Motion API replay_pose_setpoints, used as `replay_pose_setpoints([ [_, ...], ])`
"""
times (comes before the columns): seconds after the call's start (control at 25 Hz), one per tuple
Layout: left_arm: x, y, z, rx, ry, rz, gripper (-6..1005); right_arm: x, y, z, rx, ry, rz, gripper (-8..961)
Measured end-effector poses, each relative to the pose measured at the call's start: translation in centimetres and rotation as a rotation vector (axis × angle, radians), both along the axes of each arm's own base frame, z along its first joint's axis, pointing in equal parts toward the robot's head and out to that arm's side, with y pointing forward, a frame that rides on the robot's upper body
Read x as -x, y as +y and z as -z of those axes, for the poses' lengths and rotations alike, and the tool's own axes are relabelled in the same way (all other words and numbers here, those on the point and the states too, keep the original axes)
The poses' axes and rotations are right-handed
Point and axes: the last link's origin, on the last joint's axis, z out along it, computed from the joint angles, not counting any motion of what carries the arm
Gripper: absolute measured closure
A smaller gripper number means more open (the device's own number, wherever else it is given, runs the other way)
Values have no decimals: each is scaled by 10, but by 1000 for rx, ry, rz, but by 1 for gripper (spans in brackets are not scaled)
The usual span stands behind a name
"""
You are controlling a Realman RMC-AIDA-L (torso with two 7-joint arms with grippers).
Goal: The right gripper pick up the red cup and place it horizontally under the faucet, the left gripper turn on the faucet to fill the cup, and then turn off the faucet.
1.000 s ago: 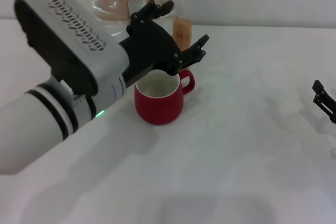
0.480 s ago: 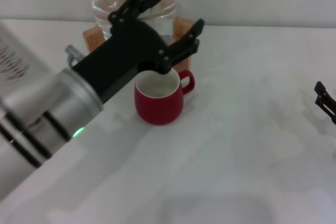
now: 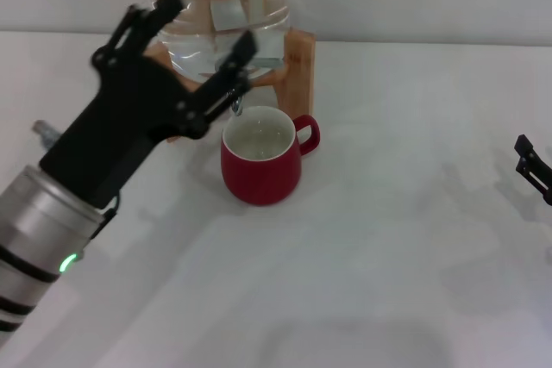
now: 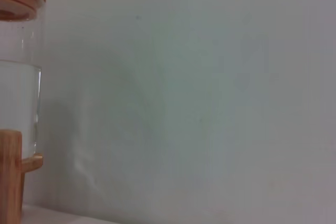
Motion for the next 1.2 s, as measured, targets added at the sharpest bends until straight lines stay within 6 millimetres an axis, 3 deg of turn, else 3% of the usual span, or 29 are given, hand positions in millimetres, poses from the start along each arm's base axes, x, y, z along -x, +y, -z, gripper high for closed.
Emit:
replay_pose_setpoints([
  [0.32, 40, 3, 1, -95, -12, -100, 124, 1, 3, -1, -4, 2, 0, 93],
  [0.64, 58, 11, 3, -119, 36, -149, 123, 4, 6, 0, -5, 3, -7, 93],
  [0.92, 83, 27, 1, -126, 62, -223, 123, 6, 10, -2, -7, -6, -16, 94],
  [1.2, 96, 42, 9, -92, 93, -264, 124, 9, 13, -1, -7, -9, -26, 94],
])
